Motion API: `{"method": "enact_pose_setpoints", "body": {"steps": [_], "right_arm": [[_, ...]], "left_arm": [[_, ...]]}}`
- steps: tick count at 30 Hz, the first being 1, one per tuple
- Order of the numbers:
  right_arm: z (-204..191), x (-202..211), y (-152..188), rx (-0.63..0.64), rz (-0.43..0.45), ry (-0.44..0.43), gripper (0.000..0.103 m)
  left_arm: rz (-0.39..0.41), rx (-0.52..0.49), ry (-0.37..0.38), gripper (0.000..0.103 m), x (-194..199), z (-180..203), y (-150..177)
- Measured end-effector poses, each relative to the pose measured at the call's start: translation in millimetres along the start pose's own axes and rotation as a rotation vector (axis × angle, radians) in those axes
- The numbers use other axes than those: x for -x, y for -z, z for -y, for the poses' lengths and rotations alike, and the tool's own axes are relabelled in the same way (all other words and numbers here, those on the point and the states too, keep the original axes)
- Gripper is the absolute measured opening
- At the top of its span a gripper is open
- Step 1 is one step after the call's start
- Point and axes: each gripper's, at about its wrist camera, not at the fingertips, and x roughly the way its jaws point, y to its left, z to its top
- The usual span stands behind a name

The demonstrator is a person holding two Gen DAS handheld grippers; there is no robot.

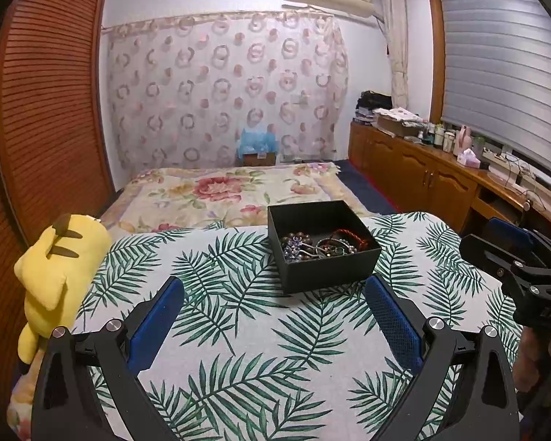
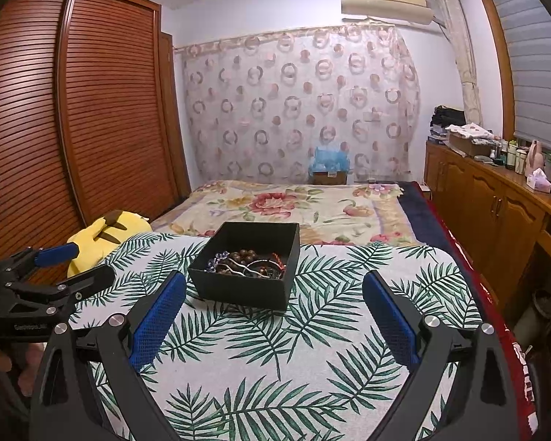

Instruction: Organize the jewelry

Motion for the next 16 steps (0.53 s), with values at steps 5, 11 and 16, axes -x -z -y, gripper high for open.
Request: {"method": "enact_pose_setpoints", "body": {"steps": [5, 11, 16], "right_arm": [[-0.8, -0.4, 0.1, 0.0, 0.0, 0.0, 0.098], [-1.0, -0.1, 0.7, 0.0, 0.002, 0.001, 0.098], [-0.4, 0.0, 0.8, -0.001, 0.002, 0.0, 0.098]], "left_arm": [[0.0, 0.0, 0.0, 0.095, -0.1, 0.0, 0.1], [-0.001, 0.002, 0.002, 0.095, -0.6, 0.0, 0.0], [0.0, 0.001, 0.004, 0.095, -0.1, 0.0, 1.5]]}}
